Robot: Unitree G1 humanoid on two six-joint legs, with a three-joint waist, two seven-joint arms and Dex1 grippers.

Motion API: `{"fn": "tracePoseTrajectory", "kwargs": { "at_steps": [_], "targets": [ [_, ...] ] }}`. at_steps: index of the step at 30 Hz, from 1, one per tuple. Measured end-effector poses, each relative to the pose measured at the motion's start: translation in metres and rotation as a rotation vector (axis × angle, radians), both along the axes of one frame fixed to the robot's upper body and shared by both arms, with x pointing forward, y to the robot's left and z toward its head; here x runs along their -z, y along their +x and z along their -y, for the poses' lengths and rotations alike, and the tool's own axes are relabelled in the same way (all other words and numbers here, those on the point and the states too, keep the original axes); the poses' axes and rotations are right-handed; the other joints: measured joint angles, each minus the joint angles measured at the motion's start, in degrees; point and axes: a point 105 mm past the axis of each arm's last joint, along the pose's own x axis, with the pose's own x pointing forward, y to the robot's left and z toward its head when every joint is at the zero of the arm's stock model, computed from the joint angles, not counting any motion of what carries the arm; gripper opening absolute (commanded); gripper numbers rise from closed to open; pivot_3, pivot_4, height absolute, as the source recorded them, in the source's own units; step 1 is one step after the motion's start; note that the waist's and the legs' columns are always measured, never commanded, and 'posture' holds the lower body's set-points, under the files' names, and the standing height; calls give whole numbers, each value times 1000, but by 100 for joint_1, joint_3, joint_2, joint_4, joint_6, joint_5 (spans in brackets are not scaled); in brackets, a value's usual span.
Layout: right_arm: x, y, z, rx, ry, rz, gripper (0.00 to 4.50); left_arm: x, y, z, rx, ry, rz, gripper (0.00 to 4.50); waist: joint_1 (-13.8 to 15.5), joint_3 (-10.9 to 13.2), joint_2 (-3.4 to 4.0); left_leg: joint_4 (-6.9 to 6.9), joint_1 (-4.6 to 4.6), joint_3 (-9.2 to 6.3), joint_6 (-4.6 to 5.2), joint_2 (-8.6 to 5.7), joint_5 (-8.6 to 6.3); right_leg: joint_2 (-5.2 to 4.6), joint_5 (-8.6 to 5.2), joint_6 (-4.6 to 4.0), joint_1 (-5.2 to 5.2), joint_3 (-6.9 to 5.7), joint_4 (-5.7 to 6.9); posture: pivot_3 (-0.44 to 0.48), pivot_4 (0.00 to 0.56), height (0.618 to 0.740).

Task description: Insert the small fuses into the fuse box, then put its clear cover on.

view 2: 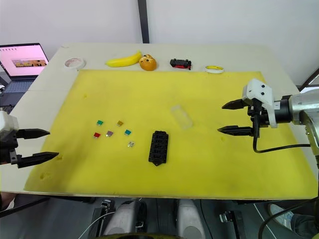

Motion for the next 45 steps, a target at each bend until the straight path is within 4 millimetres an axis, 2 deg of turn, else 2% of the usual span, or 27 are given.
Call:
{"fn": "tracePoseTrajectory", "kwargs": {
  "at_steps": [25, 30, 33, 38, 41, 45],
  "targets": [
    [1, 0, 0, -4, -3, 10, 4465, -5, 3, 3, -1, -19, 16, 4500, 0, 0, 0, 0, 0, 0, 0, 0, 0, 0, 0, 0, 0, 0, 0, 0, 150, 737],
    [3, -3, -8, -11, 5, 13, 4465, 4, 2, 9, 18, -43, -17, 4500, 0, 0, 0, 0, 1, -1, 0, 0, 0, 0, 0, 0, 0, 0, 1, 0, 150, 737],
    [-4, -3, -21, -22, 26, 64, 4465, 8, 8, 1, 3, -61, -44, 4500, 0, 0, 0, 0, 3, -2, 0, 1, 0, 4, 0, 0, 0, 0, 6, 0, 150, 737],
    [-23, 0, -49, -78, 60, 184, 4465, -2, 19, -5, -10, -97, -43, 4500, -10, 0, 0, 1, 1, -1, 0, 0, 0, 3, 0, 0, -2, 0, 9, 0, 150, 737],
    [-24, 1, -66, -119, 72, 223, 4465, -12, 21, 7, -6, -197, -72, 4500, -6, -2, -3, 1, 1, -3, 0, 0, 0, 2, 0, 1, -2, 0, 12, 0, 150, 737],
    [-20, -3, -97, -213, 89, 243, 4465, -13, 16, 24, -41, -368, -212, 4500, -8, -1, -3, 3, 1, -4, 0, -2, 0, -1, -1, 3, -5, 1, 23, 0, 150, 737]
  ]
}}
